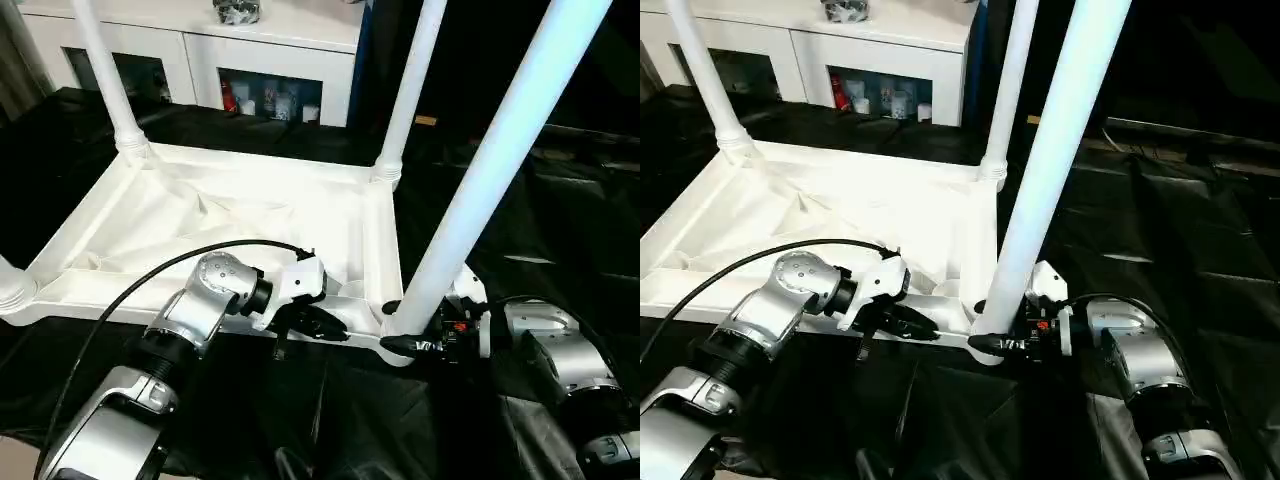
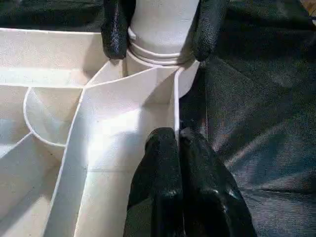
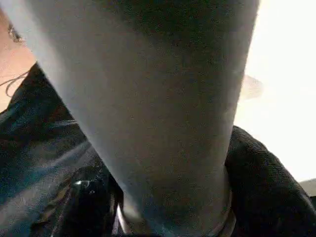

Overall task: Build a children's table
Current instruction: Rotate leg to tighten

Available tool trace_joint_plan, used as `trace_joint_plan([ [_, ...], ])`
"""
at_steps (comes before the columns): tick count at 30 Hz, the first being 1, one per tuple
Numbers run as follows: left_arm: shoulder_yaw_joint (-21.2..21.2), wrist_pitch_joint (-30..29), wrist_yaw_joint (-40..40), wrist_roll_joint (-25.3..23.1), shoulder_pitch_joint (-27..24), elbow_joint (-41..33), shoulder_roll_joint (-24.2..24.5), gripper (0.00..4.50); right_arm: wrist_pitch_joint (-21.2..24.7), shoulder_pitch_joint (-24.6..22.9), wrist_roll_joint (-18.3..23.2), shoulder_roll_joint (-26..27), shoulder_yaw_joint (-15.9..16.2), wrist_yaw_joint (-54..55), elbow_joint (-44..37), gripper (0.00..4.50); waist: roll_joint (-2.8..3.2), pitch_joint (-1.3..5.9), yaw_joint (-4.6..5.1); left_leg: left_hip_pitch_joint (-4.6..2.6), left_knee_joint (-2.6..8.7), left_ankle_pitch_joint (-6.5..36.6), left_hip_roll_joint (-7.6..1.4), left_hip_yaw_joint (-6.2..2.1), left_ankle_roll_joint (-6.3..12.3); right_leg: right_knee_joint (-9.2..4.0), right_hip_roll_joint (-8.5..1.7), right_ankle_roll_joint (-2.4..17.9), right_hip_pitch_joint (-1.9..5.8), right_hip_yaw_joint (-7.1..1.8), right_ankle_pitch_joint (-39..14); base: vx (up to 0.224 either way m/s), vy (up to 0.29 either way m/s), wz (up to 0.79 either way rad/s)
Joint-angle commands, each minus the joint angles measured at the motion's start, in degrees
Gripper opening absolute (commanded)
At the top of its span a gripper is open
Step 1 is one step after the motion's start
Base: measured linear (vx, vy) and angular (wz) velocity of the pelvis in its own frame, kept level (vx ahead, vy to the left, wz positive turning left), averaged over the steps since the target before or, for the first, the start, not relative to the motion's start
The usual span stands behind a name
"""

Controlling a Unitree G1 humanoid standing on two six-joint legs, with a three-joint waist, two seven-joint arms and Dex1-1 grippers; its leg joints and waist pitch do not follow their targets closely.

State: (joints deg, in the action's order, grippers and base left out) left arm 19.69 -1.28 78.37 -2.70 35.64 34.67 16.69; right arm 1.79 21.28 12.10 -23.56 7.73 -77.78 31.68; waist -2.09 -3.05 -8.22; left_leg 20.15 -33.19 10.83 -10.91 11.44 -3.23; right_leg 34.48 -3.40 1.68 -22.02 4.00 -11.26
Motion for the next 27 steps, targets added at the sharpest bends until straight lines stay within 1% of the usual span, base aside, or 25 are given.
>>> trace_joint_plan([
  [1, -0.3, 0.2, -5.8, -0.5, 1.8, -1.0, -2.6, 0.0, 0.1, -1.5, -1.5, 3.7, 2.9, 3.2, 0.2, 2.57, 0.42, 3.25, 0.29, -0.73, 3.84, 10.7, -3.58, -1.52, 2.76, -4.06, -5.79, 12.8, 2.22, -3.08, -10.4, 0.0, 0.0, 0.0],
  [2, -0.3, 0.1, -6.3, -0.6, 1.8, -0.9, -2.7, 0.0, -0.1, -1.5, -1.5, 4.0, 2.6, 4.0, 0.4, 2.56, 0.47, 3.18, 0.32, -0.71, 3.92, 11.3, -3.57, -1.56, 2.48, -4.21, -5.9, 12.5, 2.23, -3.1, -11.5, 0.0, 0.0, 0.0],
  [3, -0.9, -0.7, -9.5, -1.1, 2.3, -0.3, -3.9, 0.0, -0.2, -1.2, -1.6, 6.3, 0.4, 10.1, 1.6, 2.56, 0.43, 3.07, 0.44, -0.92, 4.04, 12.7, -3.53, -1.62, 1.86, -4.52, -5.95, 12.0, 2.11, -3.1, -14.2, 0.0, 0.0, 0.0],
  [4, -1.3, -1.2, -11.2, -1.1, 2.6, -0.1, -4.7, 0.0, -0.9, -0.9, -2.0, 7.6, -0.8, 14.0, 2.8, 2.56, 0.67, 2.94, 0.67, -1.12, 4.23, 14.4, -3.47, -1.77, 0.96, -4.91, -6.11, 11.3, 1.89, -3.13, -17.6, 0.0, 0.0, 0.0],
  [5, -1.5, -1.5, -12.4, -1.1, 2.8, 0.0, -5.3, 0.0, -1.7, -0.6, -2.3, 8.7, -1.7, 17.3, 3.9, 2.56, 0.45, 2.91, 0.95, -1.08, 4.34, 15.4, -3.39, -1.97, 0.17, -5.23, -6.33, 10.4, 1.92, -3.12, -20.7, 0.0, 0.0, 0.0],
  [6, -1.8, -1.6, -14.3, -1.5, 3.0, 0.2, -6.1, 0.0, -2.6, -0.2, -2.7, 10.0, -2.6, 20.8, 5.1, 2.56, 0.44, 2.97, 1.08, -1.1, 4.34, 15.6, -3.35, -2.03, -0.03, -5.33, -6.36, 10.0, 1.92, -3.11, -21.6, 0.0, 0.0, 0.0],
  [7, -1.9, -1.7, -15.5, -1.7, 3.2, 0.4, -6.6, 0.0, -3.0, 0.1, -2.9, 10.7, -3.1, 22.9, 5.9, 2.56, 0.66, 2.87, 1.52, -1.08, 4.55, 16.2, -3.37, -2.18, -0.67, -5.46, -6.2, 9.5, 1.72, -3.09, -22.5, 0.0, 0.0, 0.0],
  [8, -2.0, -1.7, -16.5, -1.9, 3.4, 0.7, -7.1, 0.0, -3.7, 0.4, -3.4, 11.4, -3.5, 25.3, 6.6, 2.56, 0.55, 2.89, 1.82, -1.0, 4.56, 16.6, -3.29, -2.25, -0.76, -5.49, -6.17, 9.3, 1.84, -3.06, -22.8, 0.0, 0.0, 0.0],
  [9, -2.0, -1.8, -17.2, -1.9, 3.5, 1.0, -7.7, 0.0, -4.1, 0.7, -3.8, 12.2, -3.9, 28.0, 7.4, 2.56, 0.76, 2.87, 2.22, -1.02, 4.62, 17.0, -3.31, -2.28, -0.83, -5.6, -6.12, 9.2, 1.79, -3.07, -22.7, 0.0, 0.0, 0.0],
  [11, -2.1, -1.8, -18.2, -2.0, 3.6, 1.4, -8.5, 0.0, -4.7, 1.1, -4.3, 13.1, -4.4, 31.2, 8.3, 2.56, 0.74, 2.92, 2.54, -1.02, 4.48, 16.6, -3.21, -2.15, -0.4, -5.57, -6.09, 9.6, 1.67, -3.23, -21.3, 0.0, 0.0, 0.0],
  [12, -1.6, -1.6, -20.7, -2.8, 3.8, 2.3, -10.4, 0.0, -4.9, 2.3, -5.2, 15.7, -6.2, 39.5, 10.5, 2.56, 1.14, 2.97, 2.58, -0.99, 4.47, 16.4, -3.2, -2.2, -0.33, -5.46, -6.11, 9.9, 1.74, -3.24, -20.7, 0.0, 0.0, 0.0],
  [13, -1.6, -1.6, -21.1, -2.9, 3.8, 2.4, -10.7, 0.0, -4.8, 2.5, -5.3, 16.1, -6.4, 40.6, 10.8, 2.56, 1.03, 2.99, 2.92, -0.87, 4.48, 15.6, -3.22, -2.08, -0.5, -5.28, -5.97, 10.4, 1.63, -3.34, -18.7, 0.0, 0.0, 0.0],
  [14, -1.4, -1.4, -22.3, -3.5, 3.9, 2.7, -11.4, 0.0, -4.9, 3.0, -5.7, 17.2, -7.2, 43.7, 11.7, 2.56, 1.01, 3.13, 3.08, -0.89, 4.49, 15.5, -3.21, -2.17, -0.64, -5.15, -5.96, 10.6, 1.76, -3.22, -17.9, 0.0, 0.0, 0.0],
  [16, -0.6, -1.2, -23.1, -4.4, 3.8, 2.7, -12.3, 0.0, -5.3, 3.7, -6.2, 18.8, -7.6, 46.8, 12.6, 2.56, 0.98, 3.19, 3.28, -0.52, 4.4, 14.0, -3.08, -2.06, -0.1, -4.94, -5.93, 10.8, 2.04, -3.27, -15.9, 0.0, 0.0, 0.0],
  [17, -0.2, -1.2, -23.3, -4.7, 3.7, 2.5, -12.7, 0.0, -6.4, 4.1, -5.6, 19.7, -7.7, 46.7, 13.0, 2.91, 1.13, 3.31, 3.14, -0.55, 4.21, 13.1, -3.05, -1.92, 0.47, -4.86, -5.96, 11.0, 2.07, -3.33, -14.2, 0.0, 0.0, 0.0],
  [18, -0.2, -1.2, -23.3, -4.7, 3.7, 2.5, -12.7, 0.0, -6.4, 4.1, -5.6, 19.7, -7.7, 46.7, 13.0, 3.12, 1.13, 3.38, 3.1, -0.56, 4.08, 12.2, -3.05, -1.82, 1.11, -4.64, -5.89, 11.4, 2.07, -3.38, -12.2, 0.0, 0.0, 0.0],
  [19, -0.2, -1.2, -23.3, -4.7, 3.7, 2.5, -12.7, 0.0, -6.4, 4.1, -5.6, 19.7, -7.7, 46.7, 13.0, 3.12, 1.13, 3.38, 3.1, -0.56, 4.08, 12.2, -3.05, -1.82, 1.11, -4.64, -5.89, 11.4, 2.07, -3.38, -12.2, 0.063, 0.002, 0.01],
  [20, 0.2, -1.1, -22.6, -4.8, 3.6, 2.2, -12.5, 0.0, -6.8, 4.2, -4.9, 19.5, -7.6, 45.6, 12.5, 3.32, 1.18, 3.6, 3.06, -0.31, 3.96, 9.9, -3.05, -1.78, 1.87, -4.05, -5.71, 12.3, 2.35, -3.31, -7.9, 0.0, 0.0, 0.0],
  [21, 0.2, -1.1, -22.6, -4.8, 3.6, 2.2, -12.5, 0.0, -6.8, 4.2, -4.9, 19.5, -7.6, 45.6, 12.5, 3.32, 1.27, 3.72, 3.05, -0.3, 3.85, 8.8, -3.1, -1.74, 2.49, -3.71, -5.64, 13.0, 2.42, -3.31, -5.0, 0.0, 0.0, 0.0],
  [22, 0.2, -1.1, -22.5, -4.8, 3.6, 2.1, -12.4, 0.0, -6.8, 4.2, -4.9, 19.4, -7.6, 45.4, 12.4, 3.36, 1.32, 3.78, 3.02, -0.37, 3.76, 8.3, -3.09, -1.66, 2.74, -3.56, -5.64, 13.4, 2.41, -3.31, -3.5, 0.0, 0.0, 0.0],
  [23, 0.4, -0.8, -20.4, -4.3, 3.3, 1.6, -11.3, 0.0, -6.6, 4.2, -4.6, 18.0, -7.1, 42.4, 11.2, 3.46, 1.51, 3.79, 2.94, -0.48, 3.7, 7.9, -3.12, -1.61, 3.23, -3.43, -5.6, 14.1, 2.38, -3.29, -1.9, 0.0, 0.0, 0.0],
  [25, 0.4, -0.3, -18.7, -3.9, 3.0, 1.3, -10.4, 0.0, -6.5, 4.0, -4.5, 16.7, -6.5, 39.7, 10.4, 3.78, 1.47, 3.78, 2.84, -0.46, 3.61, 7.9, -3.1, -1.52, 3.87, -3.34, -5.6, 14.7, 2.55, -3.29, -0.5, 0.0, 0.0, 0.0],
  [26, 0.4, -0.3, -18.7, -3.9, 3.0, 1.3, -10.4, 0.0, -6.5, 4.0, -4.5, 16.7, -6.5, 39.7, 10.4, 3.78, 1.38, 3.75, 2.83, -0.31, 3.61, 7.9, -3.06, -1.53, 4.2, -3.31, -5.64, 14.7, 2.72, -3.26, -0.7, 0.0, 0.0, 0.0],
  [27, 0.5, 0.0, -17.2, -3.6, 2.9, 1.1, -9.6, 0.0, -6.1, 3.4, -4.1, 15.2, -5.7, 35.9, 9.2, 3.78, 1.64, 3.63, 2.83, -0.31, 3.69, 8.6, -3.11, -1.6, 4.08, -3.48, -5.76, 14.6, 2.67, -3.26, -2.0, 0.0, 0.0, 0.0],
])
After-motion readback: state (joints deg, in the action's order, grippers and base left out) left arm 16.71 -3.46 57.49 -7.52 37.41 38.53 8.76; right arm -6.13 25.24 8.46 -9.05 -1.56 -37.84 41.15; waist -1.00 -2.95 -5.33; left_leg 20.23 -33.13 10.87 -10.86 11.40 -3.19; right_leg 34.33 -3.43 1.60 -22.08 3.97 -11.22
